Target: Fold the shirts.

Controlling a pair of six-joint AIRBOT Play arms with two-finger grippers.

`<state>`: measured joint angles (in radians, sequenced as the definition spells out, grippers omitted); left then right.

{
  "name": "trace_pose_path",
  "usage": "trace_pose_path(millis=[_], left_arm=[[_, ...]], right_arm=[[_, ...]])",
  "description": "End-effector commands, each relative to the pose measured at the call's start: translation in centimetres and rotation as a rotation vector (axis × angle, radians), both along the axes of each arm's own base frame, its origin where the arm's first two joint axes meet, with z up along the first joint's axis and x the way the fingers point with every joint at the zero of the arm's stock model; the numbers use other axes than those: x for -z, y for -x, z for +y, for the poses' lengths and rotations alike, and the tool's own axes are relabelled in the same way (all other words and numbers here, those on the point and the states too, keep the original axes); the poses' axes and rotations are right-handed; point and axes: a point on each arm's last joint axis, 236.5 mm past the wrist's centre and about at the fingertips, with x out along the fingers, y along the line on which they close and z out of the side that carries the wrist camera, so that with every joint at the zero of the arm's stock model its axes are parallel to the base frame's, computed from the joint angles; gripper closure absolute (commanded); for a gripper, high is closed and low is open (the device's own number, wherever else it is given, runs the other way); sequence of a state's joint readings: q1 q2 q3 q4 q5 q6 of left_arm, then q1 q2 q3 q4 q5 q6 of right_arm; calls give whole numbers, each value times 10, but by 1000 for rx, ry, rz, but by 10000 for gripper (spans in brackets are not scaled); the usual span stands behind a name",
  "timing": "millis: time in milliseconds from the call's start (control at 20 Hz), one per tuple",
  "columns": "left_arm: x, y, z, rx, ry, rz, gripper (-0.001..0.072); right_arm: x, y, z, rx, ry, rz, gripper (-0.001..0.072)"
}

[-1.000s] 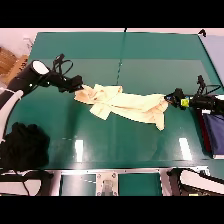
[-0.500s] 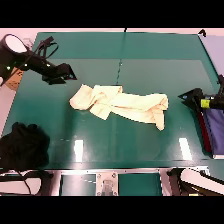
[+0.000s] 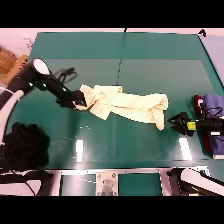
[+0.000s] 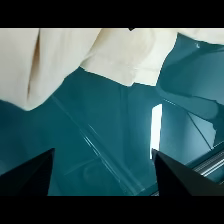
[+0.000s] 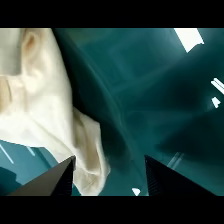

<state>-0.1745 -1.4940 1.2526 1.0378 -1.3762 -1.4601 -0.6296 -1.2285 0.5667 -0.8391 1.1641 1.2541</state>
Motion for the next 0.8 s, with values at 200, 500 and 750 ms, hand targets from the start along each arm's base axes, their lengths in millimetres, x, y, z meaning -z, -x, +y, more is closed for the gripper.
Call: trace_pose_path(millis=[200, 500, 750], left_arm=[[56, 8, -49, -10, -7, -87, -7], [87, -11, -77, -76, -1, -137, -6], [85, -33, -86, -163, 46, -189, 315]], right_arm=[[32, 2, 46, -97, -22, 53, 525], [21, -18, 39, -94, -8, -2, 695], [6, -39, 40, -77, -31, -77, 695]])
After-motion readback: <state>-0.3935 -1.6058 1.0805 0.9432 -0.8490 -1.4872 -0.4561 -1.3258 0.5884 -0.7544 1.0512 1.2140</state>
